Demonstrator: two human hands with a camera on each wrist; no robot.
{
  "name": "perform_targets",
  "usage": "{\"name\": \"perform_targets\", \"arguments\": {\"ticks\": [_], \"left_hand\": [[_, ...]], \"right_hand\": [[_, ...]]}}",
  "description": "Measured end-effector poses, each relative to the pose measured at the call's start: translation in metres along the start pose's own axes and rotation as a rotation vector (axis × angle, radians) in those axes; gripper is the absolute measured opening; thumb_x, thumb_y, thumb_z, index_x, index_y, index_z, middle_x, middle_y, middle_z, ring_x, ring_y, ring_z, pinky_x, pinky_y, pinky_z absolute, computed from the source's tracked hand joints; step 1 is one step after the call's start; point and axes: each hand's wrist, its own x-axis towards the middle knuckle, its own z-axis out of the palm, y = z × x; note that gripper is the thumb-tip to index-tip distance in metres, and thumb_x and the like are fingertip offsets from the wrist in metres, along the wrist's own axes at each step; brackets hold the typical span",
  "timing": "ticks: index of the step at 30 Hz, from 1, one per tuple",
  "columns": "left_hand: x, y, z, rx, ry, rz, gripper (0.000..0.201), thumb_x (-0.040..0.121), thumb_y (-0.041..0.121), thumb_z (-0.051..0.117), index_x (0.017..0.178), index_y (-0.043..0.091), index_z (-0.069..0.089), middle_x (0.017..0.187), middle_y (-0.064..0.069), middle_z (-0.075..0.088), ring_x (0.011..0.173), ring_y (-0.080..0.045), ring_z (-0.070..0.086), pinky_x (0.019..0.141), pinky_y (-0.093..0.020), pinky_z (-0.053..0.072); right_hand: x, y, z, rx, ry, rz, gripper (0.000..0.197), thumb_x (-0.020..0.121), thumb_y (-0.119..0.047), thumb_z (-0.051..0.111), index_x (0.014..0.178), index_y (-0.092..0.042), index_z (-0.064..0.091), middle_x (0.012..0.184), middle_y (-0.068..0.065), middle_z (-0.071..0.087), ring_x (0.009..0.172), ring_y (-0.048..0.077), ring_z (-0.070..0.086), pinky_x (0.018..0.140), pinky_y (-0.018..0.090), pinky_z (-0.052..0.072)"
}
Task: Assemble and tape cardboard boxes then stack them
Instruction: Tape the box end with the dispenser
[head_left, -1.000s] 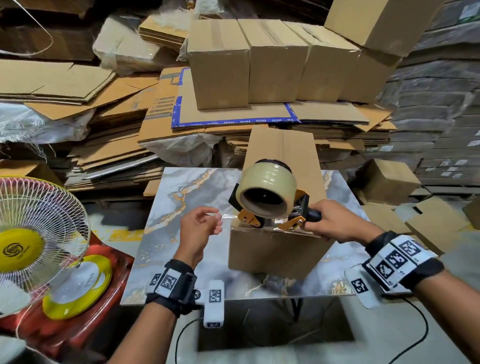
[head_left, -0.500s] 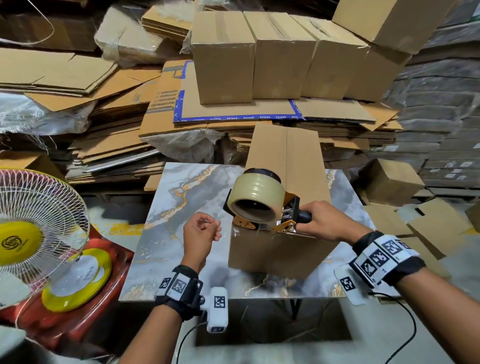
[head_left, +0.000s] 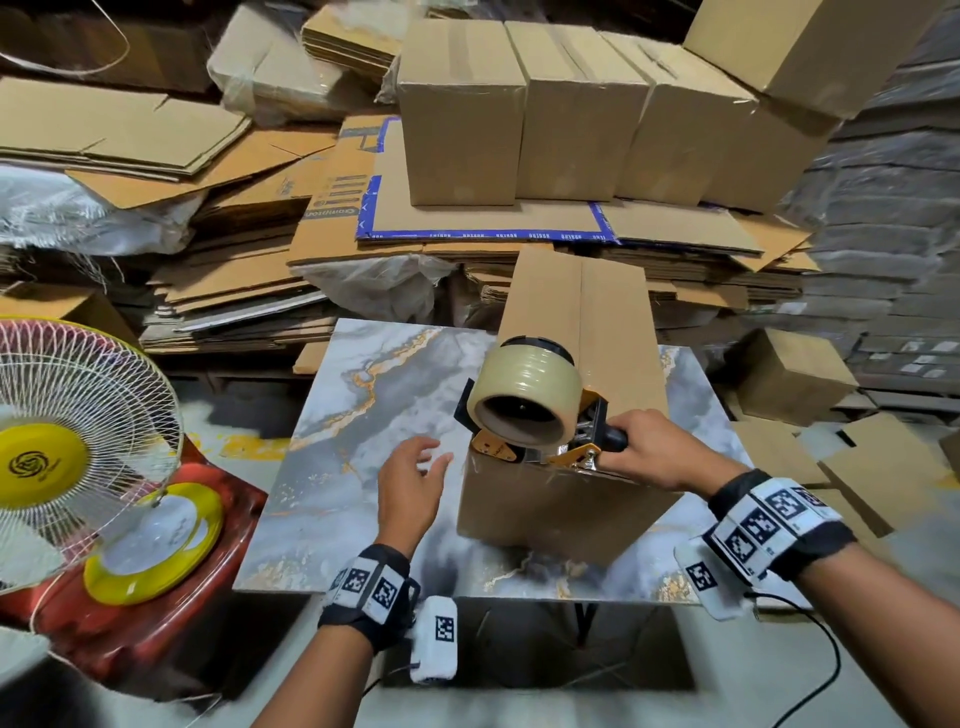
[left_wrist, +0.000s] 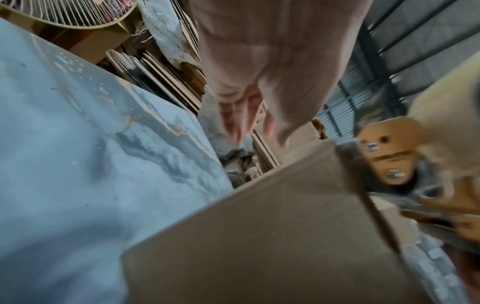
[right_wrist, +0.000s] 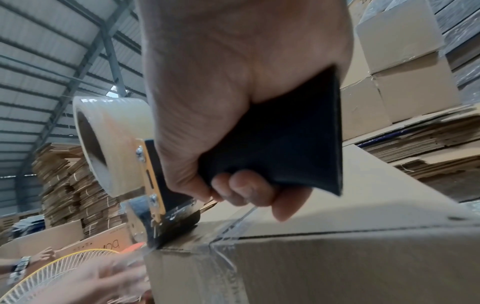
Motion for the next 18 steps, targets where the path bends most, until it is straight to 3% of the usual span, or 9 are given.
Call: {"name": "perform_targets", "arguments": {"ticks": [2,3,4,5,6,9,11,18], "left_hand": [[-0.009,0.017,0.004,-0.096,0.13,0.035,0.014,0.098,0.018,0.065,0.106,0.012,0.076,0.102,0.004,0.071,0.092,-0.01,0.066,0.071,-0.003,0.045],[-0.014,0.022,0.009,-0.127,0.142,0.042,0.018,0.1,0.021,0.063,0.099,0.011,0.078,0.089,0.006,0.071,0.082,-0.005,0.062,0.067,-0.008,0.045],[-0.02,0.029,0.015,-0.144,0.125,0.037,0.026,0.099,0.026,0.061,0.077,0.018,0.071,0.072,0.004,0.065,0.07,-0.005,0.054,0.062,-0.02,0.043],[-0.024,0.034,0.021,-0.145,0.118,0.014,0.039,0.098,0.031,0.058,0.068,0.007,0.059,0.06,-0.004,0.054,0.061,-0.007,0.043,0.058,-0.03,0.036],[-0.028,0.038,0.026,-0.128,0.124,-0.005,0.043,0.097,0.032,0.055,0.063,0.005,0.056,0.058,-0.011,0.046,0.057,-0.008,0.035,0.056,-0.032,0.029],[-0.031,0.042,0.037,-0.075,0.172,-0.06,0.044,0.098,0.016,0.054,0.059,0.009,0.036,0.05,0.002,0.028,0.052,-0.01,0.024,0.052,-0.028,0.015],[-0.032,0.045,0.04,-0.086,0.158,-0.106,0.042,0.096,0.01,0.054,0.059,0.012,0.033,0.052,0.007,0.027,0.053,-0.011,0.022,0.054,-0.029,0.015],[-0.022,0.056,0.04,-0.136,0.132,-0.186,0.046,0.092,0.007,0.058,0.057,0.02,0.031,0.057,0.003,0.021,0.06,-0.013,0.017,0.054,-0.032,0.011]], "right_hand": [[0.001,0.0,0.001,0.009,-0.009,-0.007,0.037,0.086,-0.035,0.074,0.063,-0.019,0.05,0.058,-0.001,0.052,0.057,0.019,0.047,0.055,0.033,0.032],[0.001,0.0,0.0,0.014,-0.012,-0.008,0.037,0.086,-0.035,0.074,0.063,-0.019,0.05,0.058,-0.002,0.052,0.057,0.019,0.047,0.055,0.033,0.032],[0.001,-0.001,0.0,0.018,-0.013,-0.011,0.038,0.087,-0.037,0.074,0.063,-0.019,0.05,0.058,-0.002,0.052,0.057,0.018,0.046,0.055,0.033,0.032],[0.001,0.0,-0.001,0.023,-0.015,-0.014,0.037,0.087,-0.038,0.074,0.063,-0.02,0.051,0.058,-0.002,0.053,0.057,0.018,0.047,0.055,0.033,0.032],[0.001,0.0,-0.001,0.026,-0.02,-0.019,0.036,0.087,-0.038,0.073,0.064,-0.02,0.052,0.06,-0.001,0.054,0.058,0.019,0.048,0.056,0.033,0.033],[0.0,0.001,0.001,0.028,-0.038,-0.025,0.032,0.087,-0.039,0.071,0.067,-0.021,0.054,0.062,0.001,0.056,0.06,0.02,0.05,0.057,0.034,0.034],[0.001,0.003,0.001,0.031,-0.046,-0.03,0.031,0.086,-0.04,0.071,0.066,-0.024,0.053,0.063,-0.001,0.056,0.06,0.019,0.051,0.057,0.034,0.036],[0.004,0.01,0.001,0.027,-0.043,-0.092,0.028,0.085,-0.036,0.068,0.068,-0.026,0.049,0.067,-0.003,0.053,0.068,0.025,0.053,0.054,0.031,0.034]]}}
